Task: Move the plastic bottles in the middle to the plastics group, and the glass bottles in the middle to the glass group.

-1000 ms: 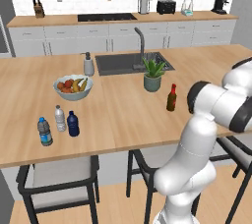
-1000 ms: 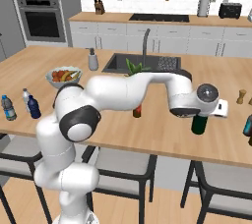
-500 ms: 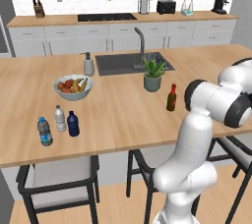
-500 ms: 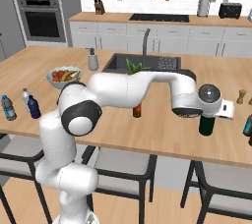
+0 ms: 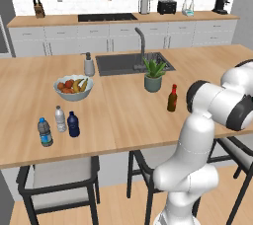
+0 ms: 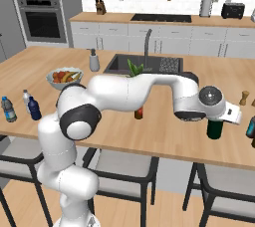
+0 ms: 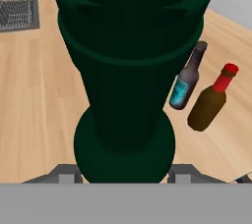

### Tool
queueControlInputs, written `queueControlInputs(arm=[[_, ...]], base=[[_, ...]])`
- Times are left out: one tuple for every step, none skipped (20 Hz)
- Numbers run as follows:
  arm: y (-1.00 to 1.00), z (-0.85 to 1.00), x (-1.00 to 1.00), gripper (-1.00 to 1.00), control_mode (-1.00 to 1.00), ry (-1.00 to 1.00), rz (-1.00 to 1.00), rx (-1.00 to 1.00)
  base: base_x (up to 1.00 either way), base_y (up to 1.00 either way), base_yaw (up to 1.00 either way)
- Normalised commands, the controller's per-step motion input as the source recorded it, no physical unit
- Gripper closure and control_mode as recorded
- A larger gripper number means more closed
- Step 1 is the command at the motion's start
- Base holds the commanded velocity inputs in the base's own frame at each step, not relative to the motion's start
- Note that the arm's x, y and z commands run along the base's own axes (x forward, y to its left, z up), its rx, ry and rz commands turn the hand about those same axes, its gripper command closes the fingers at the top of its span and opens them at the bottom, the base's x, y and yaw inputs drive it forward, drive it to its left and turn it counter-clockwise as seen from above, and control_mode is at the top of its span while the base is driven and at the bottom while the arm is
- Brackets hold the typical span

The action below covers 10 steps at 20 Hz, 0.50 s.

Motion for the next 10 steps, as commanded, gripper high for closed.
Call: queueControlInputs(arm=[[0.00,0.00,-0.03,1.00,-1.00,0.00,-0.15,-0.03],[0.00,0.00,-0.08,1.00,-1.00,0.00,-0.15,-0.04],[0.00,0.00,-0.16,1.00,-1.00,0.00,-0.15,-0.02],[-0.01,0.00,-0.20,1.00,-1.00,0.00,-0.14,0.00],[-0.01,0.00,-0.17,1.00,-1.00,0.00,-0.15,0.00],[-0.01,0.00,-0.14,1.00,-1.00,0.00,-0.15,0.00],[-0.11,0.00,-0.04,1.00,-1.00,0.00,-0.15,0.00],[-0.17,0.00,0.00,1.00,-1.00,0.00,-0.14,0.00],[-0.20,0.00,0.00,1.00,-1.00,0.00,-0.13,0.00],[-0.20,0.00,0.00,1.00,-1.00,-0.01,-0.13,0.01]], base=[[0.00,0.00,0.00],[0.00,0.00,0.00],[0.00,0.00,0.00],[0.00,0.00,0.00],[0.00,0.00,0.00],[0.00,0.00,0.00],[0.00,0.00,0.00],[0.00,0.00,0.00],[0.00,0.00,0.00],[0.00,0.00,0.00]])
